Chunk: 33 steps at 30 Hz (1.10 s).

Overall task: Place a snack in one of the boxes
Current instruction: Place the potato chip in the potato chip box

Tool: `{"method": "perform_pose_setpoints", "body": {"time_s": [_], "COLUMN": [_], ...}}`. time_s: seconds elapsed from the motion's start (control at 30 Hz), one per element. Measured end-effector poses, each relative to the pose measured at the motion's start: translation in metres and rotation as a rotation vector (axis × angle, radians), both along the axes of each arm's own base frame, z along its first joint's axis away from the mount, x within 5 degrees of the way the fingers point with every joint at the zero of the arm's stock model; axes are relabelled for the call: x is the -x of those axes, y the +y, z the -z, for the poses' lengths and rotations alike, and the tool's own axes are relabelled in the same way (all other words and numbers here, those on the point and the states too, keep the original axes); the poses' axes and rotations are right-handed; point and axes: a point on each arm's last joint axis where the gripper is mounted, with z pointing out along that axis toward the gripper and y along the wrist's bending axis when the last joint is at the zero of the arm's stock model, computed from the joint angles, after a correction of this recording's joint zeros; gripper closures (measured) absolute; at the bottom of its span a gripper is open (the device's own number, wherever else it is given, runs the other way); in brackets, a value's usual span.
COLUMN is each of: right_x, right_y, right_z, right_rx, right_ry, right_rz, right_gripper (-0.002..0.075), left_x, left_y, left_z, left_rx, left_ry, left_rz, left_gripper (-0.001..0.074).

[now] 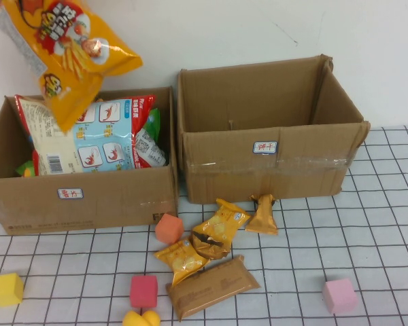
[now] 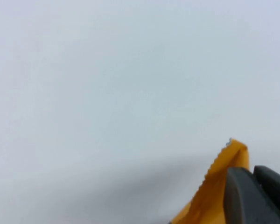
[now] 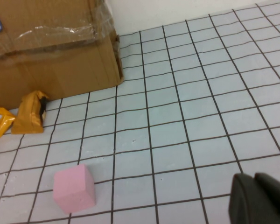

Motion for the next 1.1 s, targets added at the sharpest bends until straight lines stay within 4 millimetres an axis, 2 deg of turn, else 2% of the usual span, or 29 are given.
{"method": "perform_pose_setpoints", "body": {"time_s": [0.23, 0.43, 0.6, 0.83, 1.1], "right_x": [0.0, 0.0, 0.0, 0.0, 0.0], "right_y": [0.0, 0.0, 0.0, 0.0, 0.0], "right_z": [0.0, 0.0, 0.0, 0.0, 0.0], "right_rx": [0.017, 0.018, 0.018, 0.018, 0.015], "right_ry": [-0.002, -0.002, -0.002, -0.002, -0.003], "right_rz": [-0.006, -0.006, -0.006, -0.006, -0.007], "right_gripper": [0.0727, 0.0727, 0.0727, 0.0727, 0.0727], "left_x": [-0.044, -0.06, -0.065, -0.074, -0.078], "left_y": [-0.003, -0.004, -0.002, -0.001, 0.0], "left_z": [0.066, 0.101, 0.119, 0.144, 0.151], "left_rx": [-0.014, -0.029, -0.04, -0.044, -0.036], "left_ry": [0.129, 0.214, 0.272, 0.33, 0.341], "left_rz": [-0.007, -0.019, -0.043, -0.054, -0.058], "left_gripper": [0.0735, 0.0735, 0.0702, 0.0554, 0.0479]}}
